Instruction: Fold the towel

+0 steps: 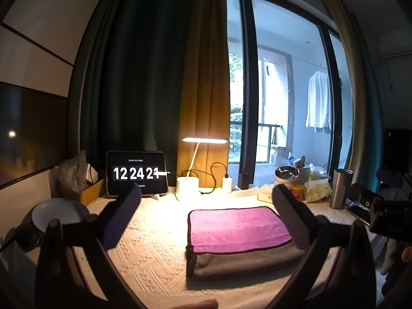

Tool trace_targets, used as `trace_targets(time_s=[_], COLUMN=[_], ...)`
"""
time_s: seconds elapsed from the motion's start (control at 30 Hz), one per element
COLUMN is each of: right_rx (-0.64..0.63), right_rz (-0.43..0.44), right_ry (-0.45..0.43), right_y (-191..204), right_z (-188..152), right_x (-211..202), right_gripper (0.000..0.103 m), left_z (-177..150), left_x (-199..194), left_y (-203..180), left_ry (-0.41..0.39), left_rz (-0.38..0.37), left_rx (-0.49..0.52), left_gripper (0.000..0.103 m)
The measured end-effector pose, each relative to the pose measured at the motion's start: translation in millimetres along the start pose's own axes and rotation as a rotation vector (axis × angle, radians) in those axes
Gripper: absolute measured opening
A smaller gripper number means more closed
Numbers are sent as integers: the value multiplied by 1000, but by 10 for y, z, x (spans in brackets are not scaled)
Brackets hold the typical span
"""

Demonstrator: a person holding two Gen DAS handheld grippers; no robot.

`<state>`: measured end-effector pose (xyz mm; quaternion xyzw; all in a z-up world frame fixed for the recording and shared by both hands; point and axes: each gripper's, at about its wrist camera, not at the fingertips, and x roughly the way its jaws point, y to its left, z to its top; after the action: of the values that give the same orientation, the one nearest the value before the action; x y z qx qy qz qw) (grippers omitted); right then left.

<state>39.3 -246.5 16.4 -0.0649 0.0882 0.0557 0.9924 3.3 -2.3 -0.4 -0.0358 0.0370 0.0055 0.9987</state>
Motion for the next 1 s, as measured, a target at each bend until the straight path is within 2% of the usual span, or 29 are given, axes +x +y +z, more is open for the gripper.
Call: trace_targets(time_s=[1.0], right_rx=[4], right_rz=[3], right_ry=[6], right_y=[4], right_z=[-8], right_x=[1], right_gripper=[98], left_z=[-23], left_x=[5], left_y=[-16], left_ry=[8], left_rz=[1], left_rx=[4], left_gripper=[103])
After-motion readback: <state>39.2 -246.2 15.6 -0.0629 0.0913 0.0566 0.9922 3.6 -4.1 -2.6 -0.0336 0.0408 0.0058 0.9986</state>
